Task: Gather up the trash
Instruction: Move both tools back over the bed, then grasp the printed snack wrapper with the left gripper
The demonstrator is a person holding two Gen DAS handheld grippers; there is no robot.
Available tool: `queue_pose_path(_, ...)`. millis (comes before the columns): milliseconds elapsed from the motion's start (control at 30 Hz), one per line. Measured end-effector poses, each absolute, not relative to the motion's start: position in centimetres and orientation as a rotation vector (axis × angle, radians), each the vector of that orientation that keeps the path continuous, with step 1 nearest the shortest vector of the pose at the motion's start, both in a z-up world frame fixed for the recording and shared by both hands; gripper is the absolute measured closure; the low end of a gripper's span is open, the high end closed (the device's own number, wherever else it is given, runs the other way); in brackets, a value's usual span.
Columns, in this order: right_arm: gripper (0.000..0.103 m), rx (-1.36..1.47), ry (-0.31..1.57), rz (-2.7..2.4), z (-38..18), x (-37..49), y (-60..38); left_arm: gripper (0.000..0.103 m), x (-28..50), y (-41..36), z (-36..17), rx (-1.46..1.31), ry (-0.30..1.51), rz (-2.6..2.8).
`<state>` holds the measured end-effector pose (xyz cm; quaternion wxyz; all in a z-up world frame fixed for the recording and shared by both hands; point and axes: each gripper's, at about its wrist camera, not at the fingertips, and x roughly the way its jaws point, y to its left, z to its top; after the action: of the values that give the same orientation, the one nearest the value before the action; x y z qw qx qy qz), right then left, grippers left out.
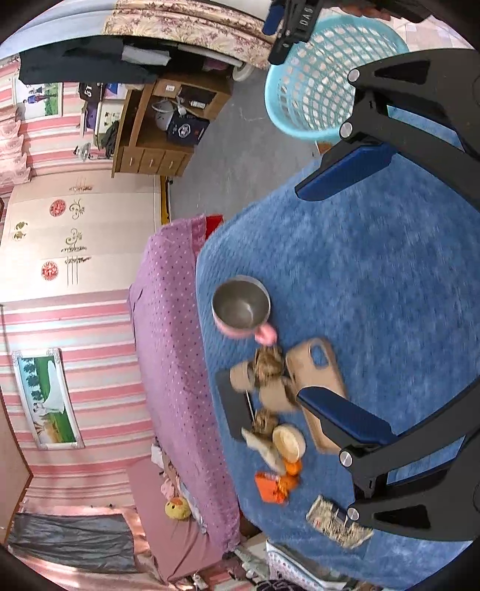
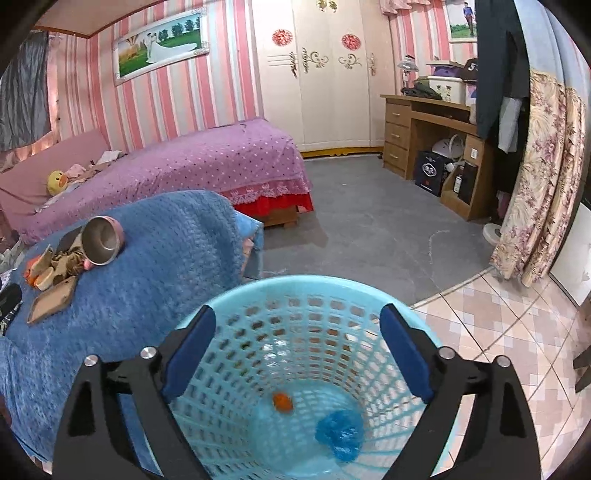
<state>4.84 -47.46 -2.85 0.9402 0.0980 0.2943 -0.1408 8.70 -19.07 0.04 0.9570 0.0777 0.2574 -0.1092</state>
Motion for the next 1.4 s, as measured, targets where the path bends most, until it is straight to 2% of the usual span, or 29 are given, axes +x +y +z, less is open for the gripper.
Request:
queue_pose_path(633, 0.014, 0.063, 0.613, -0.143, -2.8, 10.5, -34.0, 0.006, 13.6, -0.8, -0.2, 0.119, 0.575, 0.000)
queue_pose_path(900, 0.014, 0.006, 0.640, -0.084, -3.7, 12.3, -29.1, 0.006, 16.2, 6.6, -2.0, 0.166, 0.625, 0.105)
queue_pose_path(1300, 0.014, -0.035, 0.682, -0.028, -5.1, 13.9, -25.0, 0.006, 19.2, 15.8, -6.2, 0.067, 0.767, 0.211)
queue_pose_path(1400, 0.014, -0.035, 0.687, -0.029, -5.2, 14.1, -24.8, 0.009, 19.9, 17.6, -7.7, 0.020, 0.821, 0.212)
